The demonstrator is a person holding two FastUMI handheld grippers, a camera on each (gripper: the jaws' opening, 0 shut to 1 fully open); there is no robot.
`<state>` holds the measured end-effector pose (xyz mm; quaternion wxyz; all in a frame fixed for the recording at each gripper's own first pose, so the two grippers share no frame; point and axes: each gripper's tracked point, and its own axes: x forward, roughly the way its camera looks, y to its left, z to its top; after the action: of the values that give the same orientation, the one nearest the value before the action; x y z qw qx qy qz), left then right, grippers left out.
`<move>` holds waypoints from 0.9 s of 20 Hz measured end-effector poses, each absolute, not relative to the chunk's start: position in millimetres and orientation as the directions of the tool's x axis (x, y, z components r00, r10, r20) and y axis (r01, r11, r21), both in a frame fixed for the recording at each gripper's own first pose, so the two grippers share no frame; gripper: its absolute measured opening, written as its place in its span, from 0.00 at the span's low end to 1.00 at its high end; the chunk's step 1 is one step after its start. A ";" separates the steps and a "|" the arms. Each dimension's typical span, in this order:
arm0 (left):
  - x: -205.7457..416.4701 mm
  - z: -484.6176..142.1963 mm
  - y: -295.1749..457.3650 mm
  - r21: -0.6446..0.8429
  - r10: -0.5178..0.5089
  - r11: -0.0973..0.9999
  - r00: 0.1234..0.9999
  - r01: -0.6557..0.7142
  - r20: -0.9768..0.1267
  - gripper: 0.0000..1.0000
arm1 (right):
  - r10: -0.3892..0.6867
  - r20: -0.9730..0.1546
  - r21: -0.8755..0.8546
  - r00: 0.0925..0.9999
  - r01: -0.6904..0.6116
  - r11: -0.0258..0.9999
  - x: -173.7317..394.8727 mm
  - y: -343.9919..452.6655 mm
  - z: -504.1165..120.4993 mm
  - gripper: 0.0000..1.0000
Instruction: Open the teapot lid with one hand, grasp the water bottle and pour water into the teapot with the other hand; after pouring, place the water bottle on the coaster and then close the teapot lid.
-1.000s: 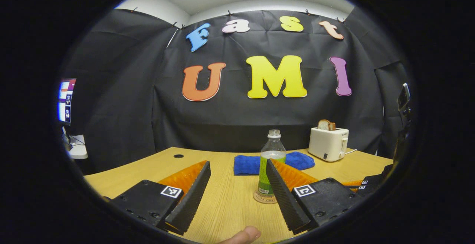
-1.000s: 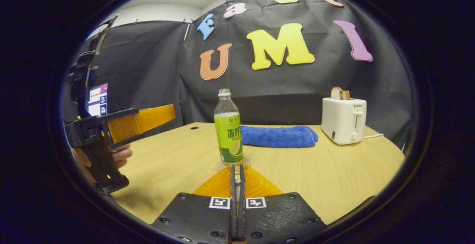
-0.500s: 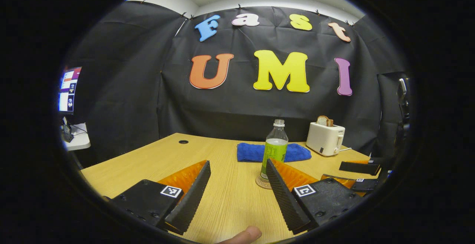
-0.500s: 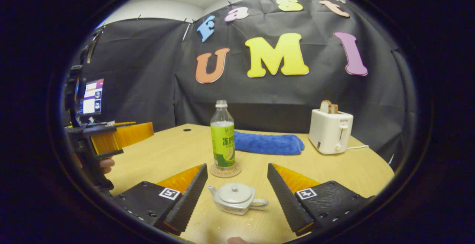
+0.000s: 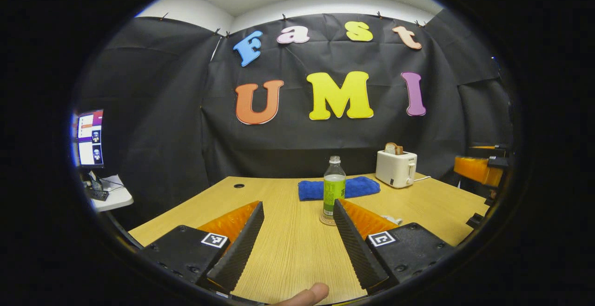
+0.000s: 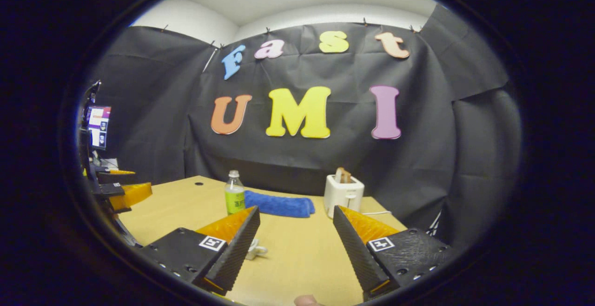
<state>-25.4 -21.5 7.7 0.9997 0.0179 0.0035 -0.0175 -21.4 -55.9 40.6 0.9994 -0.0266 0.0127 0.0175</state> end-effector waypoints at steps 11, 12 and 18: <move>-44.3 -10.0 -25.3 0.040 -0.040 0.998 0.999 0.040 0.000 0.94 | 0.005 0.024 -0.030 1.000 -0.004 1.000 -61.0 -70.4 36.6 0.95; -43.7 -11.8 -22.2 0.044 -0.033 0.999 0.999 0.033 -0.003 0.94 | 0.006 0.036 -0.035 0.999 -0.005 0.999 -60.8 -69.3 38.1 0.95; -43.1 -21.1 -18.9 0.029 -0.019 0.999 0.999 0.020 -0.032 0.94 | 0.015 0.014 -0.023 1.000 -0.015 1.000 -60.9 -70.6 27.2 0.95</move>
<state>-43.1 -18.9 -21.1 0.9997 0.0147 0.0157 -0.0097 -60.9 -70.6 27.2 0.9999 -0.0113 -0.0069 0.0076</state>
